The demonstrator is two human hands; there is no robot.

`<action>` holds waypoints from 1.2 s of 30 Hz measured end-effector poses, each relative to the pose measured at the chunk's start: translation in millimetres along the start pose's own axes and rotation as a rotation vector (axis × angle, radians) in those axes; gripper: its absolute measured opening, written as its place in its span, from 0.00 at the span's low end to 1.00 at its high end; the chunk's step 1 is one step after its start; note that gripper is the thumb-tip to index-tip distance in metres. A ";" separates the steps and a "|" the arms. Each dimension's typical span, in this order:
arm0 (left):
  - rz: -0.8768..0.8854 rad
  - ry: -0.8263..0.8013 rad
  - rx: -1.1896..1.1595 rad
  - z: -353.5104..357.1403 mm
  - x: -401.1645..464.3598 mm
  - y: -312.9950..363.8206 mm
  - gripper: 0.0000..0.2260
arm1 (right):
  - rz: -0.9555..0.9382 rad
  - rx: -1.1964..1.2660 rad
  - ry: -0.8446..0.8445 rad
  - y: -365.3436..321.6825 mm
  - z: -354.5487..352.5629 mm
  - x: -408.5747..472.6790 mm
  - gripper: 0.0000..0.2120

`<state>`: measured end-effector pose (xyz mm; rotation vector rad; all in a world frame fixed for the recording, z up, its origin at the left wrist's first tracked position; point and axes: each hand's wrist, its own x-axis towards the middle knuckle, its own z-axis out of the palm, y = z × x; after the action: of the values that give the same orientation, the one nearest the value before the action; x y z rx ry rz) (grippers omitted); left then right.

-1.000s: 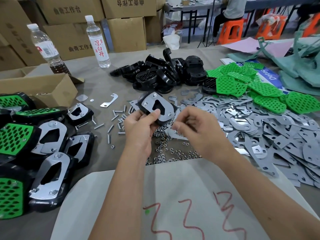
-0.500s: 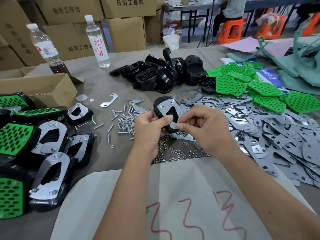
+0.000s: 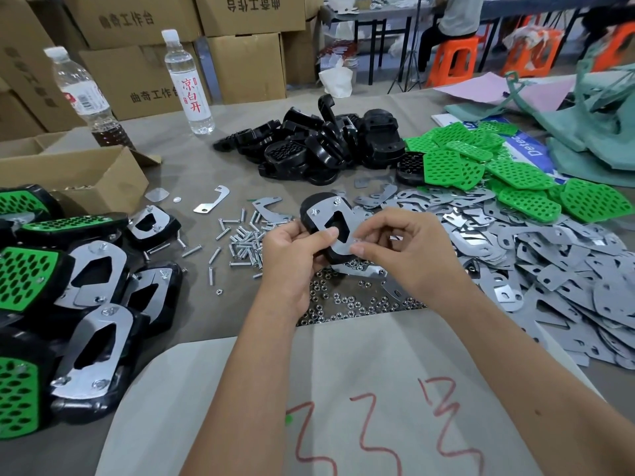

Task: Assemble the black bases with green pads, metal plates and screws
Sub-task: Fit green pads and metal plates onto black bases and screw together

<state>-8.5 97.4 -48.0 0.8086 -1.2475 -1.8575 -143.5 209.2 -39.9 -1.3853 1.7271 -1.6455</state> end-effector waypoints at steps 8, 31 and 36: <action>0.003 0.007 -0.031 2.6 -1.9 -1.2 0.07 | -0.019 -0.020 0.101 3.3 5.6 -0.4 0.06; 0.004 0.024 0.030 5.1 -0.7 -5.0 0.07 | 0.000 -0.015 0.029 7.8 -2.8 1.6 0.05; 0.003 0.038 0.040 4.5 -0.4 -4.5 0.07 | -0.044 -0.073 0.004 6.1 -2.4 0.5 0.05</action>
<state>-13.1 101.0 -50.8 0.8588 -1.2647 -1.8121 -148.0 209.0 -44.7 -1.4639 1.7881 -1.6238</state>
